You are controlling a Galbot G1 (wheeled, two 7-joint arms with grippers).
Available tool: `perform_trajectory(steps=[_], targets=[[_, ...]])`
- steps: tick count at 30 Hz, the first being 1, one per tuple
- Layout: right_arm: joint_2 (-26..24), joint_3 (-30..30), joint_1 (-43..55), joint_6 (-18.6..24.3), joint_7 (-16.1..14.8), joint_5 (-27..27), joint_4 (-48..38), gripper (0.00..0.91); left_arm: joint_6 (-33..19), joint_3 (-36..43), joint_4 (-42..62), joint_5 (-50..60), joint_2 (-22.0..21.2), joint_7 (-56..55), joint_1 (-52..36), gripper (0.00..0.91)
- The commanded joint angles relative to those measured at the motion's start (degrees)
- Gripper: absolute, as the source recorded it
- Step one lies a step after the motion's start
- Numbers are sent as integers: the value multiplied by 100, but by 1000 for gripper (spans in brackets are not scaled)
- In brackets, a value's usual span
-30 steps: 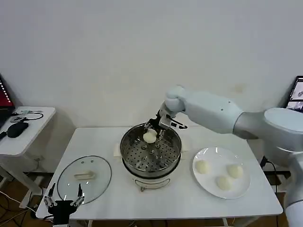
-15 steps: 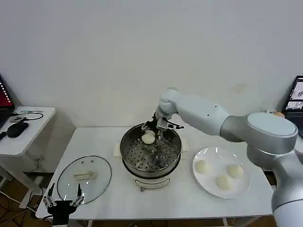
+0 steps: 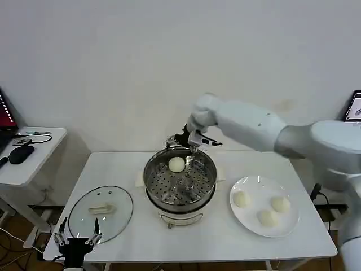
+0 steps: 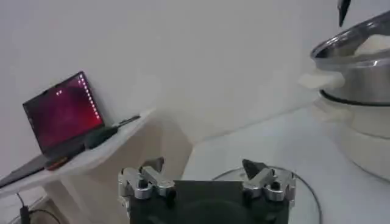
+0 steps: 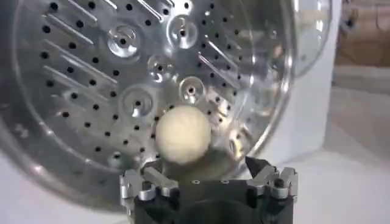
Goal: Take steamed baozi put them in steamer then cover it.
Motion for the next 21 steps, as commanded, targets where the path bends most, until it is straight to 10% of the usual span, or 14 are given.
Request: perform_trajectory(steps=[1, 14, 21], targets=[[-2261, -976, 1091, -2235, -70, 919, 1864, 907, 39, 128, -64, 12, 134, 34, -96, 907], [-5183, -229, -48, -3646, -276, 820, 3339, 907, 72, 432, -44, 172, 298, 114, -218, 907], [-5852, 593, -1022, -3270, -634, 430, 3637, 907, 49, 504, 15, 220, 316, 116, -217, 907]])
